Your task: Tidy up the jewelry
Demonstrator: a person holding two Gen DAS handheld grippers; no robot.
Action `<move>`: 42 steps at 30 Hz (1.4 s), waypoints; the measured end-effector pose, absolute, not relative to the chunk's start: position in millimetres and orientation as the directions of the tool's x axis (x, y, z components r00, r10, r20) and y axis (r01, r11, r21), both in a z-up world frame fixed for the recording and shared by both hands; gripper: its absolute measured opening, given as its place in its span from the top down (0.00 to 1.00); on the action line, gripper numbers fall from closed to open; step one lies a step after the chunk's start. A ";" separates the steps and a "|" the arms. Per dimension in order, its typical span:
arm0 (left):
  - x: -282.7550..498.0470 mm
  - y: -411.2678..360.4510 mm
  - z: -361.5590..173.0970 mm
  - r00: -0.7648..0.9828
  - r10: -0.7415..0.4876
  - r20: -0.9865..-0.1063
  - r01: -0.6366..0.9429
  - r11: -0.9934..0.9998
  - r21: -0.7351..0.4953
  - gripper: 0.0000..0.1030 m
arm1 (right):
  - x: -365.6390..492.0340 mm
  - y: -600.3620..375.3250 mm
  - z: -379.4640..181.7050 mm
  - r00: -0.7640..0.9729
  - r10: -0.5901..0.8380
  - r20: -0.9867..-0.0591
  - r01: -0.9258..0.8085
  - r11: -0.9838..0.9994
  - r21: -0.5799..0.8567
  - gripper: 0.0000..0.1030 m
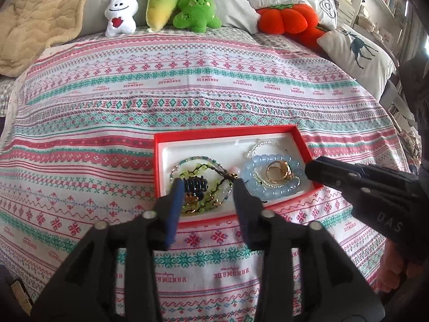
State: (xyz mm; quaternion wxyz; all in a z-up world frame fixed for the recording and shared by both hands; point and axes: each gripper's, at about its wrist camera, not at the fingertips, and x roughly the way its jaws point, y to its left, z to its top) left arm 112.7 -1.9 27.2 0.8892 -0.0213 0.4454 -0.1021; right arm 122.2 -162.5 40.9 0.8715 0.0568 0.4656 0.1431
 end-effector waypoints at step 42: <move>42.6 12.1 19.3 0.463 -0.030 -0.886 0.017 1.000 -0.025 0.01 | 50.6 -168.4 37.3 0.426 0.080 -0.901 -0.103 0.994 0.040 0.15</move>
